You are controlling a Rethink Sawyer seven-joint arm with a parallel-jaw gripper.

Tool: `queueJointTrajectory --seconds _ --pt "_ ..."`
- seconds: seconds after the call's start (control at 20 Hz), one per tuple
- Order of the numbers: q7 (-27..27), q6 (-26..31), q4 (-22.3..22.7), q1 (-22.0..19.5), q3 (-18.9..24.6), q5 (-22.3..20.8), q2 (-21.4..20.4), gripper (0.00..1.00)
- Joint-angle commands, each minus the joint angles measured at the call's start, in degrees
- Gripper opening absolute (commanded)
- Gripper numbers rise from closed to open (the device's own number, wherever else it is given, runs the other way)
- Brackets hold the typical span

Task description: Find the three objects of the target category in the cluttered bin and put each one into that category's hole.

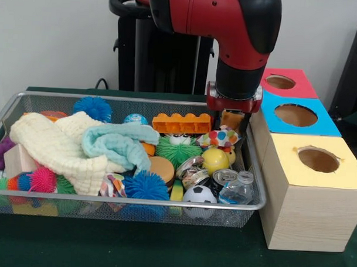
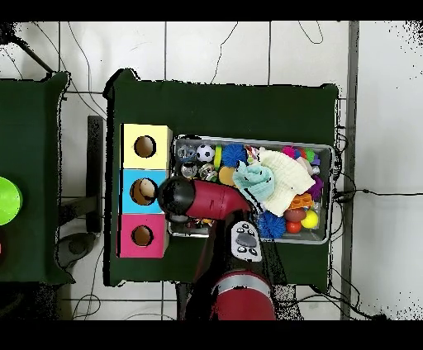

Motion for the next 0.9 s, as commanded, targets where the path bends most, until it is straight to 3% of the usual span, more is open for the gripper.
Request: queueJointTrajectory --seconds 0.05,0.45,0.9 --pt "7.9 -3.7 -2.3 -0.1 0.0 -3.4 11.7 1.0" --pt "8.7 -1.5 -2.6 1.0 -2.1 -2.6 12.8 1.0" --pt "7.0 0.3 -1.3 -0.7 -0.2 -1.7 12.9 1.0"
